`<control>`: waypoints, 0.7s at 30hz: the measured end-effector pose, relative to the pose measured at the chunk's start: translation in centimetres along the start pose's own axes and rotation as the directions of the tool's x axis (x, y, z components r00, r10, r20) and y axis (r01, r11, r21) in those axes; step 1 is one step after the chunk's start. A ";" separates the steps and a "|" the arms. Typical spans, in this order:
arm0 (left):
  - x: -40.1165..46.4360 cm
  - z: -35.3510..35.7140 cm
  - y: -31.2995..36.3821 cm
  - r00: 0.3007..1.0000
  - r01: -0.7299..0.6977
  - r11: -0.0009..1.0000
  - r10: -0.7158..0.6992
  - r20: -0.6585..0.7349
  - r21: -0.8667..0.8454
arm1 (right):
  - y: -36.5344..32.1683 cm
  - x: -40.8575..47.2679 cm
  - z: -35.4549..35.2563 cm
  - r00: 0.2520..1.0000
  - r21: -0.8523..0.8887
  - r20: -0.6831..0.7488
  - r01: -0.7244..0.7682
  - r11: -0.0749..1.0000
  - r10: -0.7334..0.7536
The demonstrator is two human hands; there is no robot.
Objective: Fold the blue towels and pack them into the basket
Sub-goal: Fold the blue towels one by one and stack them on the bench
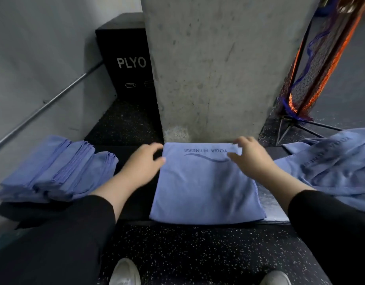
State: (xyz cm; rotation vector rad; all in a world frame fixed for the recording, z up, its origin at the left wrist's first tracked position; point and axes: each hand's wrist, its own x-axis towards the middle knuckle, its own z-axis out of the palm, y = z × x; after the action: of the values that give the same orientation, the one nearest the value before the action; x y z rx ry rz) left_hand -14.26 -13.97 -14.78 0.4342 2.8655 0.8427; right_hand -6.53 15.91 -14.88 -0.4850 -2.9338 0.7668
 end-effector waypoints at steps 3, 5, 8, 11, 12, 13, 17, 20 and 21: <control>-1.5 2.3 -0.7 0.958 -0.169 0.942 0.088 0.272 0.289 | 0.7 -1.6 1.8 0.978 -0.087 0.202 0.067 0.994 -0.049; -2.1 3.4 -1.4 0.950 -0.179 0.923 0.071 0.303 0.342 | 1.7 -2.8 2.4 0.964 -0.106 0.250 0.116 0.988 -0.086; -2.1 4.3 -2.2 0.950 -0.222 0.889 0.104 0.296 0.401 | 3.7 -4.0 2.6 0.953 -0.106 0.243 0.211 0.972 -0.180; -1.6 4.4 -2.3 0.953 -0.212 0.879 0.090 0.288 0.427 | 4.9 -4.7 3.8 0.912 -0.227 0.337 0.321 0.919 -0.235; -1.3 4.4 -2.2 0.953 -0.210 0.877 0.086 0.290 0.432 | 5.0 -4.7 4.1 0.905 -0.264 0.359 0.332 0.906 -0.227; -1.0 4.4 -2.1 0.954 -0.204 0.876 0.079 0.288 0.438 | 5.1 -4.4 4.3 0.905 -0.287 0.368 0.330 0.899 -0.215; 0.0 4.8 -2.0 0.969 -0.156 0.856 0.035 0.245 0.494 | 5.0 -2.4 4.6 0.911 -0.352 0.364 0.327 0.877 -0.194; -0.2 5.1 -1.6 0.980 -0.160 0.839 0.072 0.186 0.519 | 4.8 -0.9 4.8 0.922 -0.376 0.348 0.302 0.876 -0.169; -0.4 5.1 -1.4 0.976 -0.206 0.841 0.138 0.170 0.500 | 4.7 -0.7 4.9 0.929 -0.369 0.328 0.294 0.882 -0.172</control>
State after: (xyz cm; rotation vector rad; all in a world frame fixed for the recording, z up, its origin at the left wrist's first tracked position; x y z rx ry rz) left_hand -13.18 -12.62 -19.82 0.7793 2.9273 0.0302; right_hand -5.24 17.31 -21.44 -0.0229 -3.3503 0.1915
